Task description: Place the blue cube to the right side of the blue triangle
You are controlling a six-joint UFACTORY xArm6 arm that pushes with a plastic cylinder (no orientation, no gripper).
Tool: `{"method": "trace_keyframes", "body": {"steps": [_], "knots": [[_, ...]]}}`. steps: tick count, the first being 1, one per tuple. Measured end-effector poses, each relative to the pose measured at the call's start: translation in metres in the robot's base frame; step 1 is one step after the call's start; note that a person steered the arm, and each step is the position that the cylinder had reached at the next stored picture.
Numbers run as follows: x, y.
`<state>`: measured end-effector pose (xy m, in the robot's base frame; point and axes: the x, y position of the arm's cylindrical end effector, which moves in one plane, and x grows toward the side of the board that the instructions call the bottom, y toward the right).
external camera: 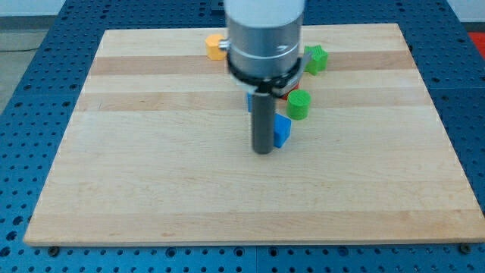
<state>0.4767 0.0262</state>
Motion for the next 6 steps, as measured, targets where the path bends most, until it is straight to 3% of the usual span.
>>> {"method": "trace_keyframes", "body": {"steps": [1,4,6], "knots": [[-0.02,0.018],[-0.019,0.064],[-0.04,0.059]]}}
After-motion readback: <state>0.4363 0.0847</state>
